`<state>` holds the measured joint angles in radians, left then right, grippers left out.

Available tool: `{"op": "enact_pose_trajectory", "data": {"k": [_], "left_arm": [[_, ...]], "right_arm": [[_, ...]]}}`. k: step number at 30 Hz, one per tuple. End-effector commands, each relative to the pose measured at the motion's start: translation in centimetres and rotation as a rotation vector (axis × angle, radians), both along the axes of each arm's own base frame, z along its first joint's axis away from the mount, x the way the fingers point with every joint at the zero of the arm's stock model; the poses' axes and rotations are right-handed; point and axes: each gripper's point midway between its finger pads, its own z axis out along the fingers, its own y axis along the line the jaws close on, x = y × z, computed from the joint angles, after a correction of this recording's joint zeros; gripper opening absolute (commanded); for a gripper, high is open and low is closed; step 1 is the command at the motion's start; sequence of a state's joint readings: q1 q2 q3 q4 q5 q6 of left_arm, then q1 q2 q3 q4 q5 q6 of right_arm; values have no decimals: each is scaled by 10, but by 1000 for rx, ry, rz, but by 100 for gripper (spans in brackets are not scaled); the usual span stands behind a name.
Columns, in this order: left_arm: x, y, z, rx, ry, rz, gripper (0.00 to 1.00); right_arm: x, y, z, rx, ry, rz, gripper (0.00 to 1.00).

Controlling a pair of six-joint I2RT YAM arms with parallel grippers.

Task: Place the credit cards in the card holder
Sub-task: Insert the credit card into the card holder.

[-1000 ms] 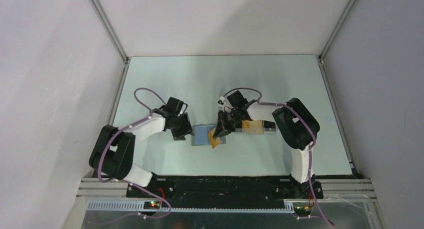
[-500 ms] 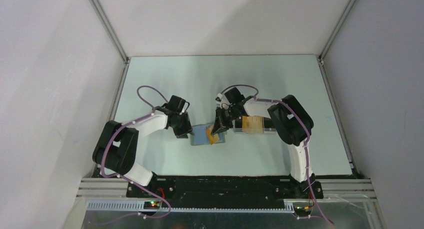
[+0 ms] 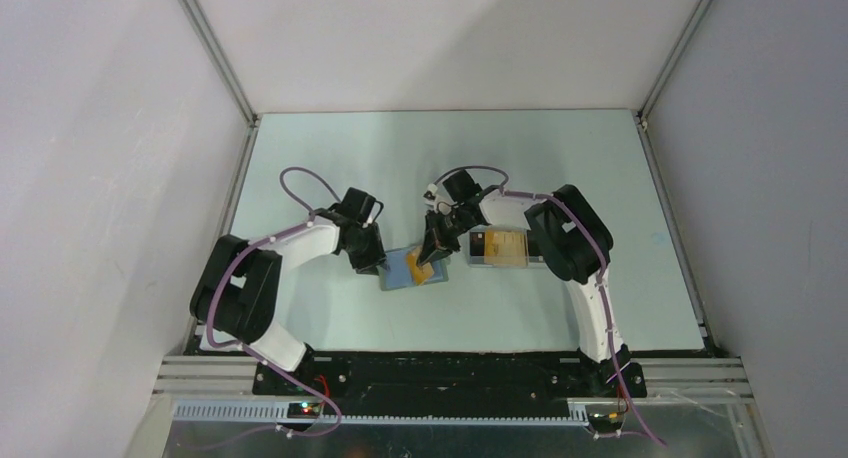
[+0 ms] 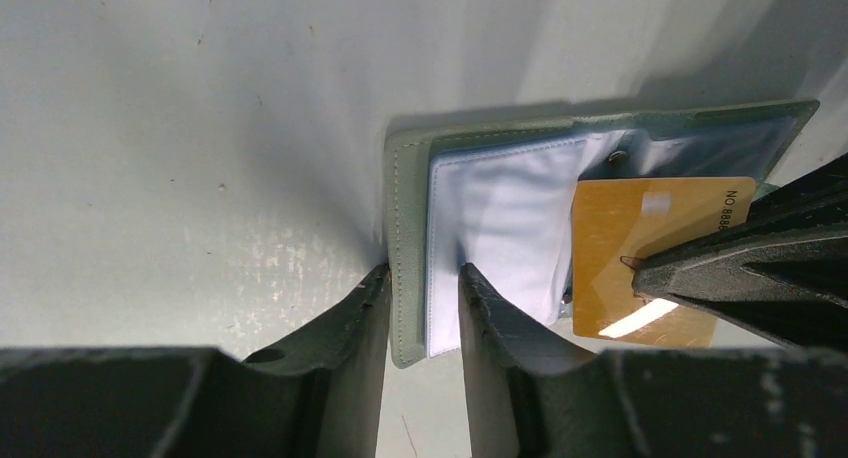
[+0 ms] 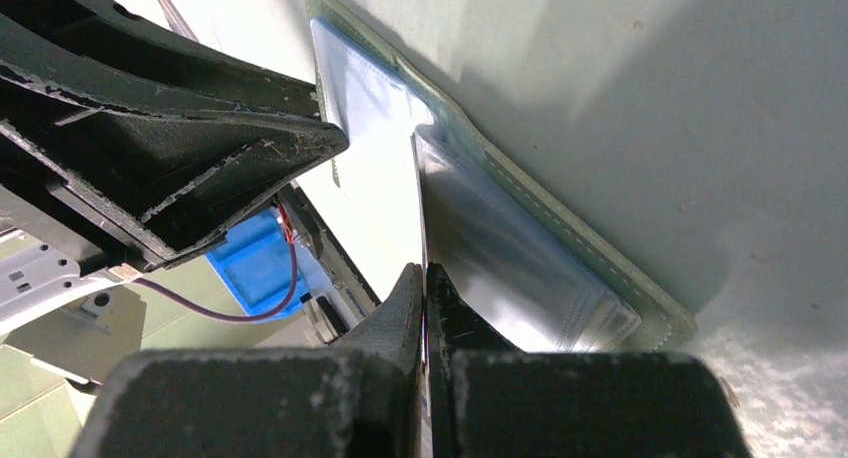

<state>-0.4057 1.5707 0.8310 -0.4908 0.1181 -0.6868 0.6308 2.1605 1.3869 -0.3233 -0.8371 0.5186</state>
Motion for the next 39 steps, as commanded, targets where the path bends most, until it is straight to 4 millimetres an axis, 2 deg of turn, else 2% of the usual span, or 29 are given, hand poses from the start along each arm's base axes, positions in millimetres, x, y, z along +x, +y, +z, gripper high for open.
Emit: {"op": "enact_pose_trajectory", "data": {"k": [1, 7, 13, 21, 27, 39], "left_arm": [[2, 6, -8, 61, 2, -32, 36], [2, 6, -8, 65, 2, -37, 32], [2, 6, -8, 65, 2, -43, 31], [2, 4, -8, 65, 1, -47, 29], [3, 2, -7, 53, 5, -45, 28], [3, -4, -6, 32, 16, -41, 28]], "right_arm": [[-1, 9, 3, 37, -5, 48, 0], [2, 13, 7, 51, -62, 52, 0], [14, 20, 12, 81, -146, 33, 0], [19, 28, 2, 69, -180, 8, 0], [12, 30, -10, 85, -142, -26, 0], [5, 48, -8, 118, -164, -55, 0]]}}
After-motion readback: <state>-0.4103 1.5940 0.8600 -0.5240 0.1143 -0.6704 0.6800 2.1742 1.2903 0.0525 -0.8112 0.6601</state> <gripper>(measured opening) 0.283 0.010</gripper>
